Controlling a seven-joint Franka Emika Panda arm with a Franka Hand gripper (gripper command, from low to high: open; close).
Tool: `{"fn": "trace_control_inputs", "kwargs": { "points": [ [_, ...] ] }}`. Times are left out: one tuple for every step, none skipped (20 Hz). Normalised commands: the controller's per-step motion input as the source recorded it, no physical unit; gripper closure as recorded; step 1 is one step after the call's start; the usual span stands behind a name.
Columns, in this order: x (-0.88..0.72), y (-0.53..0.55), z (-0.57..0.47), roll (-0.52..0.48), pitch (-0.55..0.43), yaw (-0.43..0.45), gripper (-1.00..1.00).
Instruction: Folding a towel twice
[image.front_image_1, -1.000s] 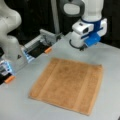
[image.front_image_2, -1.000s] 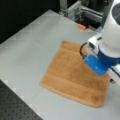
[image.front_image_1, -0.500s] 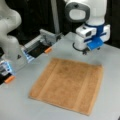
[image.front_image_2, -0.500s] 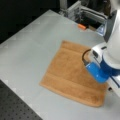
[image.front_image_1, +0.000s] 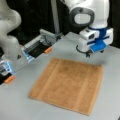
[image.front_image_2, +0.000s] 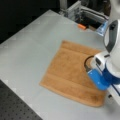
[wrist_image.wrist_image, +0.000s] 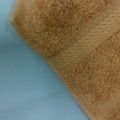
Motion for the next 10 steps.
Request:
{"fn": "trace_control_inputs", "kwargs": {
  "points": [
    [0.47, 0.27, -0.04, -0.24, -0.047, -0.029, -1.0],
    [0.49, 0.27, -0.06, -0.232, -0.046, -0.03, -1.0],
    [0.49, 0.26, -0.06, -0.235, -0.039, -0.031, -1.0],
    [0.48, 0.26, -0.07, -0.234, -0.033, -0.054, -1.0],
    [0.47, 0.25, -0.07, -0.241, -0.022, -0.064, -1.0],
    [0.44, 0.24, -0.06, -0.26, -0.008, -0.072, -1.0],
    [0.42, 0.22, -0.06, -0.261, 0.009, -0.058, -1.0],
    [0.4, 0.21, -0.07, -0.273, 0.027, -0.052, -1.0],
    [0.38, 0.21, -0.06, -0.281, 0.031, -0.047, -1.0],
    [0.35, 0.2, -0.05, -0.289, 0.033, -0.043, -1.0]
  ]
}}
